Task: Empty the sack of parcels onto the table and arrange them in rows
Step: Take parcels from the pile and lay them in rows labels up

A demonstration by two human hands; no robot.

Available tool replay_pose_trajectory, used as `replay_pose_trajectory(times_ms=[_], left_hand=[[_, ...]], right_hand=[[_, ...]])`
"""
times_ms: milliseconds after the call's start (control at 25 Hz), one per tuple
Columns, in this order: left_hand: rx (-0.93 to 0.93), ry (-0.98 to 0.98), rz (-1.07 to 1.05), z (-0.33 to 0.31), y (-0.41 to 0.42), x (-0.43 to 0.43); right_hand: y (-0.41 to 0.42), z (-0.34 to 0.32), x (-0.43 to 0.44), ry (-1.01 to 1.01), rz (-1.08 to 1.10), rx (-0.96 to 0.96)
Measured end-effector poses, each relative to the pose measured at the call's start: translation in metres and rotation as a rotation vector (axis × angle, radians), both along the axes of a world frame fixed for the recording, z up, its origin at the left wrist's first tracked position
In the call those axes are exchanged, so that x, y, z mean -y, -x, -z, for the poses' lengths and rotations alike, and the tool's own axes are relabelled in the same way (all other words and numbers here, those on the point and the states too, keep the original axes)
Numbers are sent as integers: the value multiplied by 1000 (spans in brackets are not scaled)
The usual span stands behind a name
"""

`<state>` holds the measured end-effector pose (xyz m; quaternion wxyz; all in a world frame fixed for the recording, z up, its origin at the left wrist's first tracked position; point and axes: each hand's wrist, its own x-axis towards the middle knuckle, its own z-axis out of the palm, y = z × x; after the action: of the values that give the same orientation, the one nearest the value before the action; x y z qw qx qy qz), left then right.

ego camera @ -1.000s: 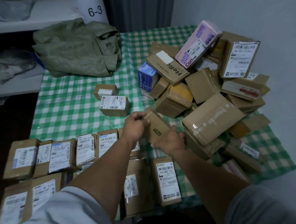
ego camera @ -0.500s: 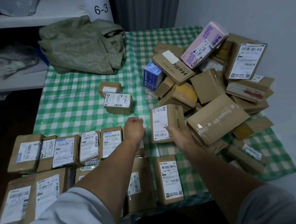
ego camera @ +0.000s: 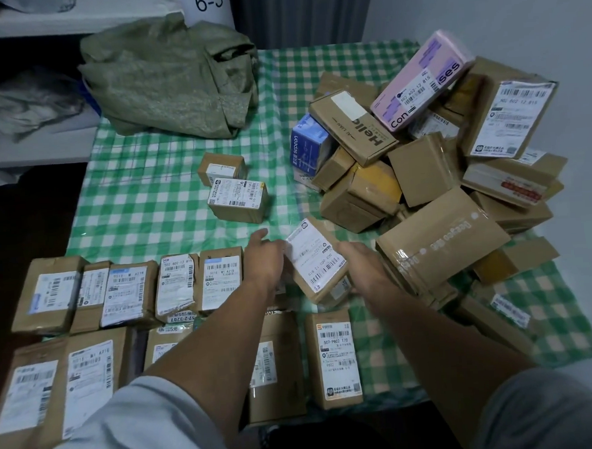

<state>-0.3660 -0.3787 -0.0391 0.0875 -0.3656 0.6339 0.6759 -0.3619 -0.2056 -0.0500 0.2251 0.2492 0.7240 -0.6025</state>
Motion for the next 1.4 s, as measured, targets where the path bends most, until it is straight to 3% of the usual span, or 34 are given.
replay_pose_trajectory(times_ms=[160,400,720,880,1000,1200,1400], left_hand=[[-6,-2,-10,-16,8,20],[119,-240,320,-30,1,38],[50,-313,96,-24,-17,13],[70,-438,162,-18,-24,-5],[179,-234,239,-16,-29,-1],[221,149,30,24,-19,29],[242,585,232,34,-26,22]], right_hand=[[13,-18,-1,57,-93,-122],[26,-29,7,228,-162,-31],[24,-20,5,239,76,-13],[11,-11,14,304,28,90],[8,-3,11,266,40,99],[7,23,-2,191,-12,168],[9,62,1,148,-102,220]])
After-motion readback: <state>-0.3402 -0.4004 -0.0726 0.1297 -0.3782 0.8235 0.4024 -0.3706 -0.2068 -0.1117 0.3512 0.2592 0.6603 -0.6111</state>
